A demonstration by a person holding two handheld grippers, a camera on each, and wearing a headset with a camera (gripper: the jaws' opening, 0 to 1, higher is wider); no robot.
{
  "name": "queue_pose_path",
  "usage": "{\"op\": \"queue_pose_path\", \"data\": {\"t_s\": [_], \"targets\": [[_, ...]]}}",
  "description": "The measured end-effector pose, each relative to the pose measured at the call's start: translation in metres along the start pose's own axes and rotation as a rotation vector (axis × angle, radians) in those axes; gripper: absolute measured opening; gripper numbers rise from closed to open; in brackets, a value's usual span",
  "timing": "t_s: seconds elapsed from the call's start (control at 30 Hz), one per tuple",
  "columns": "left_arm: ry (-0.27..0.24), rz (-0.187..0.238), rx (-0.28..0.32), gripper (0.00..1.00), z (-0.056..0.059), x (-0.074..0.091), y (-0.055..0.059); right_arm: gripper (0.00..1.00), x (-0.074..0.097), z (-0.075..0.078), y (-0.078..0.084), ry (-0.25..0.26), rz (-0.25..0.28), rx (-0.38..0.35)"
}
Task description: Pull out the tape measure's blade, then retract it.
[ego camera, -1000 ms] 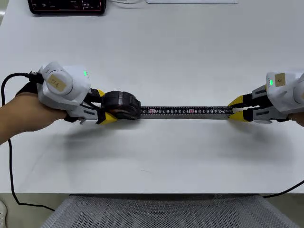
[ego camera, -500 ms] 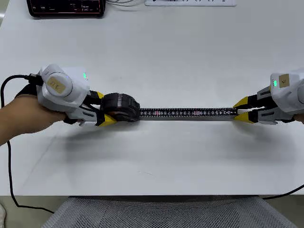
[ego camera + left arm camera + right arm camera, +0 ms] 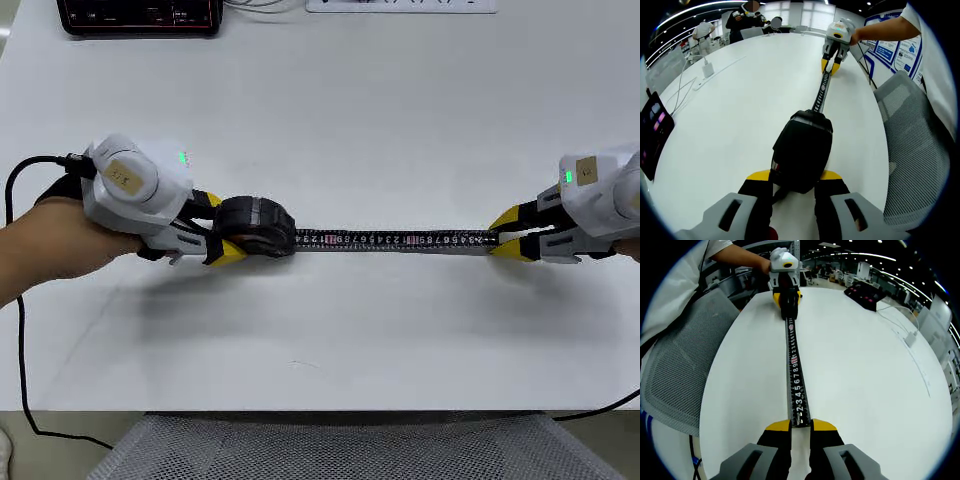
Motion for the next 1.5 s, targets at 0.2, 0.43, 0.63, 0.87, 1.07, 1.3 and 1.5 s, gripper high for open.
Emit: {"op": "queue_pose_path", "data": {"t_s": [0.2,0.43,0.63,0.87,1.07,1.3,1.5], "targets": [[-0.006,-0.004,0.001,0.27,-0.0003,0.0000,-0.0002,0.09,-0.0006,-0.0018,-0.0004,0.006,-0.021,0.023],[-0.011,-0.008,0.001,0.28,-0.0006,0.0001,-0.0001,0.11,-0.0007,-0.0013,0.0002,0.019,-0.032,0.028],[-0.014,-0.009,0.000,0.28,-0.0006,0.0003,-0.0002,0.11,-0.0009,-0.0012,0.0000,0.020,-0.037,0.023],[-0.018,-0.017,-0.010,0.28,-0.0012,0.0003,-0.0001,0.12,0.0051,0.0000,0.0019,0.029,-0.044,0.015],[-0.020,-0.018,-0.006,0.28,-0.0009,0.0003,-0.0005,0.12,0.0052,-0.0001,0.0013,0.035,-0.046,0.012],[-0.029,-0.021,-0.011,0.29,0.0000,0.0005,-0.0012,0.19,0.0024,-0.0016,-0.0013,0.042,-0.036,-0.012],[-0.027,-0.015,0.000,0.37,0.0007,-0.0005,-0.0017,0.24,0.0002,-0.0027,-0.0038,0.043,-0.026,-0.038]]}}
Point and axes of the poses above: the centre of the closed fingertips' face, and the gripper's own axes: x roughly backward along the fingers, z roughly to its right, y roughly out of its underside, the point moved 4 cm from there along x, roughly backward along the fingers, and after that the axes turned 7 degrees about -x, right-handed, at the moved point
